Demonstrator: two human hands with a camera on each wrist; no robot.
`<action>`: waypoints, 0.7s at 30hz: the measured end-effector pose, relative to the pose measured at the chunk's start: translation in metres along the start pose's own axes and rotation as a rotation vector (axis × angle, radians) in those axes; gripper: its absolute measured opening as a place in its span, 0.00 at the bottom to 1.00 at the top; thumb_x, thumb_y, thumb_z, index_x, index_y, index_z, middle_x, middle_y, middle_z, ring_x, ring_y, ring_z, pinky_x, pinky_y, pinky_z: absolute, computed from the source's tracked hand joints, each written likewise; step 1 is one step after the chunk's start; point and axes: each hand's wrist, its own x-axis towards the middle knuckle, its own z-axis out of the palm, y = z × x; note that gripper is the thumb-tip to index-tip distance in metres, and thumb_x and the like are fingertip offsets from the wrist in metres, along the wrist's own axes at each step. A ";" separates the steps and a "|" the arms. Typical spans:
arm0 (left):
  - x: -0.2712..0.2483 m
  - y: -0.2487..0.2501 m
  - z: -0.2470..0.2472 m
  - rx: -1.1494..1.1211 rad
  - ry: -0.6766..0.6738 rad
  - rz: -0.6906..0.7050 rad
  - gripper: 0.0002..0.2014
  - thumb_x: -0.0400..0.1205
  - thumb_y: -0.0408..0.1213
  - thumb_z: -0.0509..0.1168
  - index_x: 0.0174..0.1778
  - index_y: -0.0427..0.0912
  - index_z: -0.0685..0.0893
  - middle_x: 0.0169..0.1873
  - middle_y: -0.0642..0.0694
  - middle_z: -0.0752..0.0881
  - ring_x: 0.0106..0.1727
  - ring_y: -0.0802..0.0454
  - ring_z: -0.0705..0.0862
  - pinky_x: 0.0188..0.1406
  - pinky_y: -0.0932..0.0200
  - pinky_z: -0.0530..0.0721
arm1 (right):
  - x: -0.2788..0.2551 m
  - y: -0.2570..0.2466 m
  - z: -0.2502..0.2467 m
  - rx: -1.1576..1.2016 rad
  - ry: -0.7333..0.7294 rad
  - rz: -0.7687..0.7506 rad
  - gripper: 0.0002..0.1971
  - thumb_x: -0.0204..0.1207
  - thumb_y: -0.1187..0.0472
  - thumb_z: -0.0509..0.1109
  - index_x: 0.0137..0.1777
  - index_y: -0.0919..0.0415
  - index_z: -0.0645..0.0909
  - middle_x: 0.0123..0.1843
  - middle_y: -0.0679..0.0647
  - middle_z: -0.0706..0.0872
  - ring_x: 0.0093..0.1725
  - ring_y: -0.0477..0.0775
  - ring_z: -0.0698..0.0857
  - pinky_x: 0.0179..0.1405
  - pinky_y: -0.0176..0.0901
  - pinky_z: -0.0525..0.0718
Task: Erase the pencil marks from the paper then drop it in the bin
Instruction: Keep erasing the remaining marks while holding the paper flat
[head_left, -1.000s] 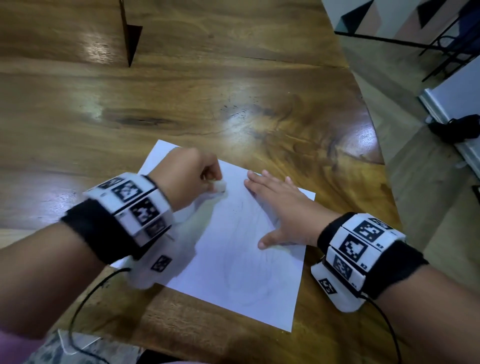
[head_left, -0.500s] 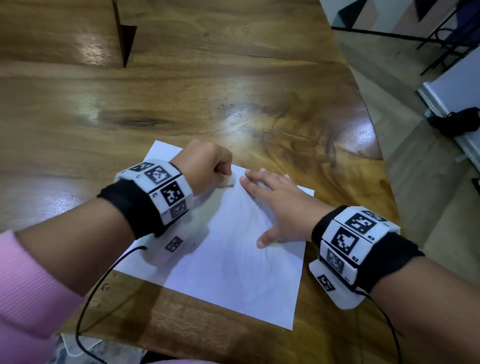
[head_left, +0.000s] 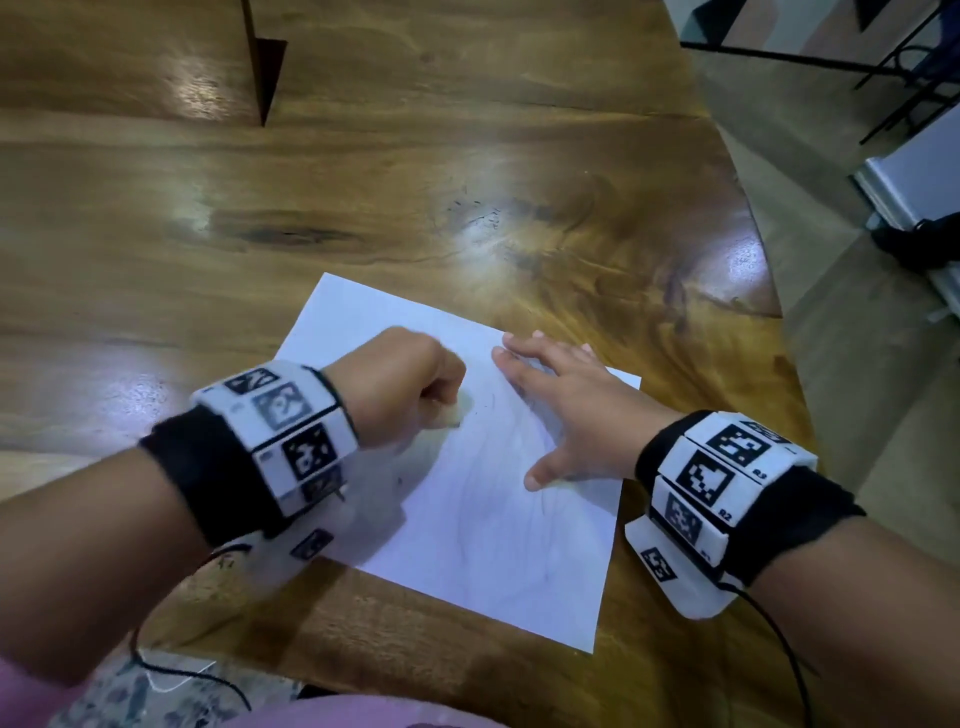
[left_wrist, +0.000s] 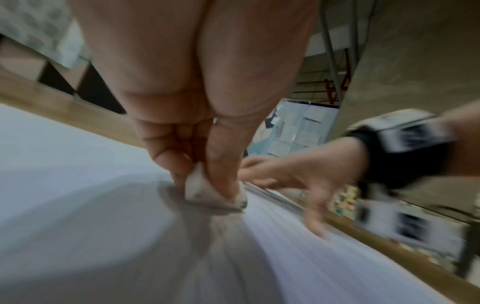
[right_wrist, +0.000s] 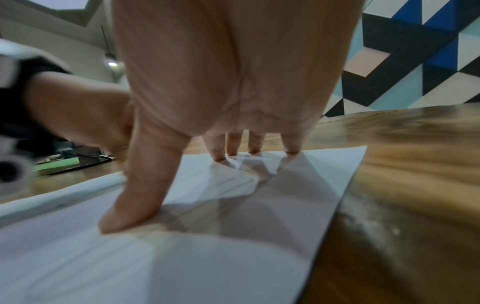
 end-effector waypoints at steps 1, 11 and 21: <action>-0.017 -0.003 0.004 0.003 -0.050 0.021 0.06 0.68 0.32 0.72 0.28 0.41 0.81 0.25 0.53 0.76 0.29 0.54 0.73 0.28 0.74 0.69 | 0.000 0.000 0.000 -0.003 -0.005 -0.002 0.59 0.63 0.45 0.79 0.83 0.48 0.39 0.83 0.40 0.39 0.82 0.45 0.35 0.77 0.47 0.31; -0.016 -0.009 0.005 -0.087 0.106 -0.026 0.08 0.69 0.40 0.71 0.28 0.40 0.83 0.29 0.44 0.83 0.33 0.49 0.79 0.35 0.60 0.75 | 0.000 -0.001 -0.001 -0.012 -0.007 0.006 0.59 0.63 0.45 0.79 0.83 0.49 0.39 0.83 0.40 0.39 0.82 0.46 0.35 0.79 0.49 0.33; -0.012 -0.003 0.000 -0.105 0.119 -0.109 0.06 0.70 0.38 0.73 0.35 0.39 0.85 0.33 0.45 0.83 0.37 0.49 0.78 0.38 0.60 0.73 | 0.001 -0.002 0.000 -0.017 -0.007 0.010 0.59 0.63 0.45 0.79 0.83 0.50 0.39 0.83 0.41 0.38 0.82 0.46 0.35 0.80 0.50 0.33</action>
